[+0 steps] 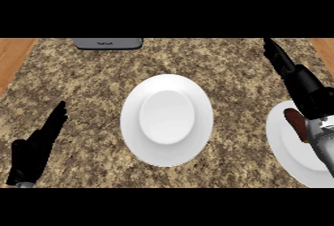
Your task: Pick the sweet potato from the plate and place it in the plate
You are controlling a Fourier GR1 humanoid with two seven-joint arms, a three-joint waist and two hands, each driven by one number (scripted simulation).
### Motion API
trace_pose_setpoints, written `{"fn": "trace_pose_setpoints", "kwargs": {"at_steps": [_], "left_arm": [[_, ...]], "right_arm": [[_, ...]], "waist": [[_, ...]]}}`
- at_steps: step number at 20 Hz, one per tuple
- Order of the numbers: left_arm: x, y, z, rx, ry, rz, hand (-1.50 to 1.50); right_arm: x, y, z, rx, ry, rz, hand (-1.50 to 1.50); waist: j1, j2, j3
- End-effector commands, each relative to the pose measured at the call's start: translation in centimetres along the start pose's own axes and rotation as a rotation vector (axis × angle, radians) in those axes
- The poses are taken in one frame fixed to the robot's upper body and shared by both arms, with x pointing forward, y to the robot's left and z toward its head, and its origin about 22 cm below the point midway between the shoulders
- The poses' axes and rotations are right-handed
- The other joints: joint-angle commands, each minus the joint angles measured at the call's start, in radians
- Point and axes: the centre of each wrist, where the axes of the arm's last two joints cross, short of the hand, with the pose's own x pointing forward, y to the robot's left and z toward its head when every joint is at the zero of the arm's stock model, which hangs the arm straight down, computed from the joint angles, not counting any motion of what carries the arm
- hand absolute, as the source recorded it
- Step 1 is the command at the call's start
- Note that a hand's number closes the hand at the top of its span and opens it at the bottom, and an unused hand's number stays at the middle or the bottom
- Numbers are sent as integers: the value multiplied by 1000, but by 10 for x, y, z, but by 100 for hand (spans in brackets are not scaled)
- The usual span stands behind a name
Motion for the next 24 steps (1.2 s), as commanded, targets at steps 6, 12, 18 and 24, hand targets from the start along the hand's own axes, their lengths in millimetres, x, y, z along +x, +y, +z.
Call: {"fn": "trace_pose_setpoints", "kwargs": {"at_steps": [6, 12, 18, 24], "left_arm": [[-19, 9, -20, 13, -184, 99, 0], [-31, -1, -25, -11, -147, 140, 0], [-33, -19, -39, -32, -119, 170, 0], [-40, -3, -31, -23, -129, 130, 0]], "right_arm": [[-70, 32, 11, 12, 194, -276, 150], [-119, 25, 60, -341, -19, 146, -150], [-145, 48, 96, -383, -91, 259, -150], [-120, 2, 136, -450, -20, 367, -150]], "waist": [[-5, 21, -27], [-23, 20, -25], [-19, 13, -26], [-22, 10, -27]]}}
